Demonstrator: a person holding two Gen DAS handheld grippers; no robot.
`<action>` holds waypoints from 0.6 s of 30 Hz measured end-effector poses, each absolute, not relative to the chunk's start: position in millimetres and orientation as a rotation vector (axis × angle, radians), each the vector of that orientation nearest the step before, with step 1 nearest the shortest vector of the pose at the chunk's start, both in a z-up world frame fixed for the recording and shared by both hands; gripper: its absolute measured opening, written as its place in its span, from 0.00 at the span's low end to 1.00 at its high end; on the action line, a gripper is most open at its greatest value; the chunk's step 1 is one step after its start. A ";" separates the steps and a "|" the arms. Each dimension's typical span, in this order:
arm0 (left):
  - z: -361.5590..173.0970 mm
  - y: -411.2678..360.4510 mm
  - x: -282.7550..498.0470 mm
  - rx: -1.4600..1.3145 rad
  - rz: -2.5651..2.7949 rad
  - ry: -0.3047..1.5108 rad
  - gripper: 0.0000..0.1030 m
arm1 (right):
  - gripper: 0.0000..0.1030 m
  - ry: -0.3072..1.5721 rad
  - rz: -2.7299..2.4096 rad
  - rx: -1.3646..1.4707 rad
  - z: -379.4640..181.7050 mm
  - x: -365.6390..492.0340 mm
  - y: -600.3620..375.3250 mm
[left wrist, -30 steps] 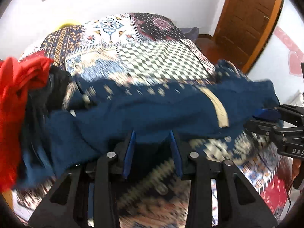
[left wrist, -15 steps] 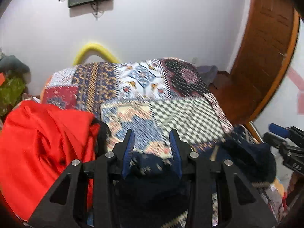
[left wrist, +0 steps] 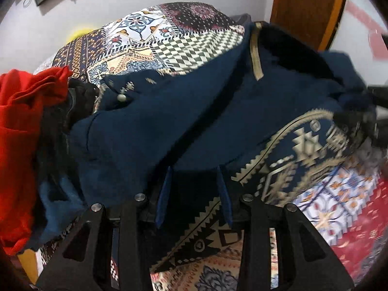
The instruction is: Fold large clothes
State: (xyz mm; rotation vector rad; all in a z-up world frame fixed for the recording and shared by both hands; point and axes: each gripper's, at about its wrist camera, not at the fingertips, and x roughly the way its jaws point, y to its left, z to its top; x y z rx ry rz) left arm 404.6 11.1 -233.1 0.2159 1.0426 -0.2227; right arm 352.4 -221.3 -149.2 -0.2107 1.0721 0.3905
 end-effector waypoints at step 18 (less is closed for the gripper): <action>-137.1 61.5 511.5 -0.016 0.047 0.846 0.41 | 0.43 0.769 0.243 -0.250 -65.5 414.6 -180.3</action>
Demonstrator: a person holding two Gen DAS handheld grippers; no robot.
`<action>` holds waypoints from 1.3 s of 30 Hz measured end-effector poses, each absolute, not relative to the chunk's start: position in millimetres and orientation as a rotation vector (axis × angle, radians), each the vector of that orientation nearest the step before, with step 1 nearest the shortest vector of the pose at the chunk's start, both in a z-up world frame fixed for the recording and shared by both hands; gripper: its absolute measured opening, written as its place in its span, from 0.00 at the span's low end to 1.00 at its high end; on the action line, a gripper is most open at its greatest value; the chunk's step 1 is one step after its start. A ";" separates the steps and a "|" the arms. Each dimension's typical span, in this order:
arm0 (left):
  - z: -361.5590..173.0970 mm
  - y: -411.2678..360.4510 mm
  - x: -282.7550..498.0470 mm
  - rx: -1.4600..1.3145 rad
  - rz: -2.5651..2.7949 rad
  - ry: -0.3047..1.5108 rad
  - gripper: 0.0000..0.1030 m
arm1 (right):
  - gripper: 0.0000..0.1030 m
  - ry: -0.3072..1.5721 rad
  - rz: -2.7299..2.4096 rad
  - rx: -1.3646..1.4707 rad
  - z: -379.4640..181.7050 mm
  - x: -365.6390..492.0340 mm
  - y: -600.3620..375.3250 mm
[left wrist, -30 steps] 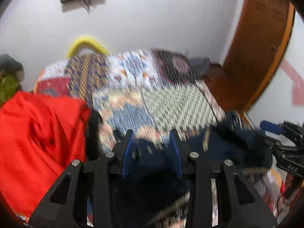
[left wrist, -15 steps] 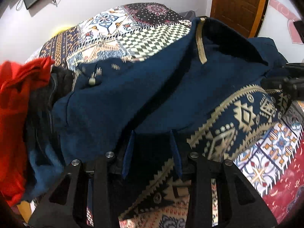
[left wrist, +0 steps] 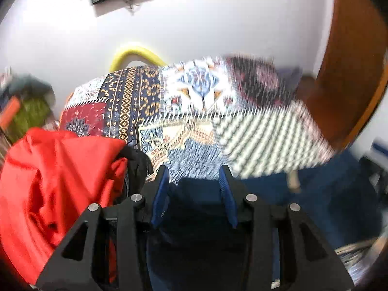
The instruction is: Fold large clothes
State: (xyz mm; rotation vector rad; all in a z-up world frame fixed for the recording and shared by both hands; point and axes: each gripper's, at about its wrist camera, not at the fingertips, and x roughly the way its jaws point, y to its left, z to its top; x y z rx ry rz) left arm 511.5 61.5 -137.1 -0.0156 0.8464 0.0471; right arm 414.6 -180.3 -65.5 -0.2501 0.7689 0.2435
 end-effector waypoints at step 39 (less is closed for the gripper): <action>-216.9 151.1 322.6 -0.360 0.126 0.942 0.69 | 0.53 0.931 0.280 -0.186 -112.3 297.6 -245.6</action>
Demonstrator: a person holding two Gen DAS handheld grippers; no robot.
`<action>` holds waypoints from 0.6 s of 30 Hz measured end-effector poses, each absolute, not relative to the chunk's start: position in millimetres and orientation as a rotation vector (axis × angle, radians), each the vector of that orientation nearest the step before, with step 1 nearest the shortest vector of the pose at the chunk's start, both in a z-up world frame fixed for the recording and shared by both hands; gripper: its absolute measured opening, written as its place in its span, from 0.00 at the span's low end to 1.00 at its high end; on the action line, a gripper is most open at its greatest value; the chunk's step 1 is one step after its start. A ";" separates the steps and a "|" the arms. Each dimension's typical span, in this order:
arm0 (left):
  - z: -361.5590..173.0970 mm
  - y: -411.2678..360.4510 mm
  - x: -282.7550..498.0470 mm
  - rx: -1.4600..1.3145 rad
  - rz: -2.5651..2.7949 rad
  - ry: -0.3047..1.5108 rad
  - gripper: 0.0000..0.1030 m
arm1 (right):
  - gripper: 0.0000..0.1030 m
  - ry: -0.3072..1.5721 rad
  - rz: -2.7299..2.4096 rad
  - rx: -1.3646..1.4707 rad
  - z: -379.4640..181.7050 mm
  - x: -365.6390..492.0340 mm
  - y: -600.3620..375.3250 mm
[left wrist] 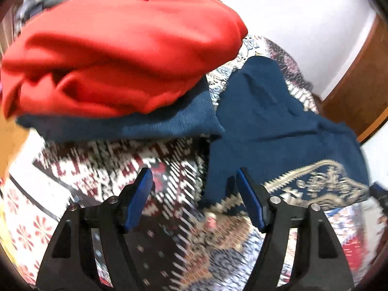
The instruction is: Fold large clothes
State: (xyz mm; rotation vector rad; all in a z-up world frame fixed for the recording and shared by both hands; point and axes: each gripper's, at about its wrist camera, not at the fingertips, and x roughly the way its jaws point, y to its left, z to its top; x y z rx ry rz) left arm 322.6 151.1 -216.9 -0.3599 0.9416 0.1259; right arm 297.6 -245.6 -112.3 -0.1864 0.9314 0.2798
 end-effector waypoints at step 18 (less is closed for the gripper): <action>-281.0 148.0 334.5 -0.879 -0.134 0.972 0.69 | 0.53 0.947 0.349 -0.165 -121.3 293.0 -228.7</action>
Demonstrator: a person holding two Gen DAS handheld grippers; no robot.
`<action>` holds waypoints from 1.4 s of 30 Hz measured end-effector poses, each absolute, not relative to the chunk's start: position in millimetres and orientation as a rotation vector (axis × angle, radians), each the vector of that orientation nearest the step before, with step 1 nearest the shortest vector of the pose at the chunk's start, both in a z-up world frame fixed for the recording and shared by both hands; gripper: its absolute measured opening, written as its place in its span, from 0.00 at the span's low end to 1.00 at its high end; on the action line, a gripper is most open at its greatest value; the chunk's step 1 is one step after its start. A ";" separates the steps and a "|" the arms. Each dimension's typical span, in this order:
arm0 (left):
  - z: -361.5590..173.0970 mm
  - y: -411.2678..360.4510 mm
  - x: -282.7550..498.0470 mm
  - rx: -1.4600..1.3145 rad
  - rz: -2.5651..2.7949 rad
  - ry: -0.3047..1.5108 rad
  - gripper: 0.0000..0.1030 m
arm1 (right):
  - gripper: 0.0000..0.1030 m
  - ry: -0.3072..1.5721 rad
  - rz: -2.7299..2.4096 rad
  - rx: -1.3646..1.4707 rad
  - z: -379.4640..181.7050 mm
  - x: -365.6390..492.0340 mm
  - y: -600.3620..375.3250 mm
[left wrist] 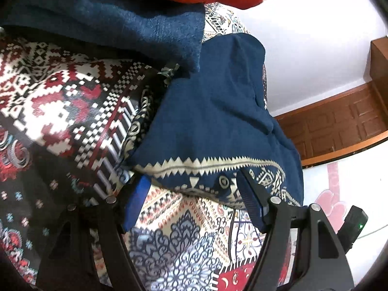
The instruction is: Fold large clothes
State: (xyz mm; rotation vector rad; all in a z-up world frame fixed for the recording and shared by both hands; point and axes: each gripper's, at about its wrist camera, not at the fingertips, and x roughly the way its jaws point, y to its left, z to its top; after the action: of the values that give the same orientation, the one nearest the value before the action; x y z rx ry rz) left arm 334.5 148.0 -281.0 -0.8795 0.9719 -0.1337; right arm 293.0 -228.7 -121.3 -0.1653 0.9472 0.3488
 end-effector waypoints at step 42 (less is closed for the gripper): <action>-54.7 63.2 282.9 -0.305 0.080 0.434 0.17 | 0.56 1.056 0.756 -0.032 -120.9 307.1 -87.8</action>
State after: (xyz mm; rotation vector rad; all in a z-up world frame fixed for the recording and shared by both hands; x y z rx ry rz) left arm 282.9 63.2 -54.7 -0.3055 0.4336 0.0799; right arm 307.1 -87.8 -120.9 -0.0322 1.0561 0.7559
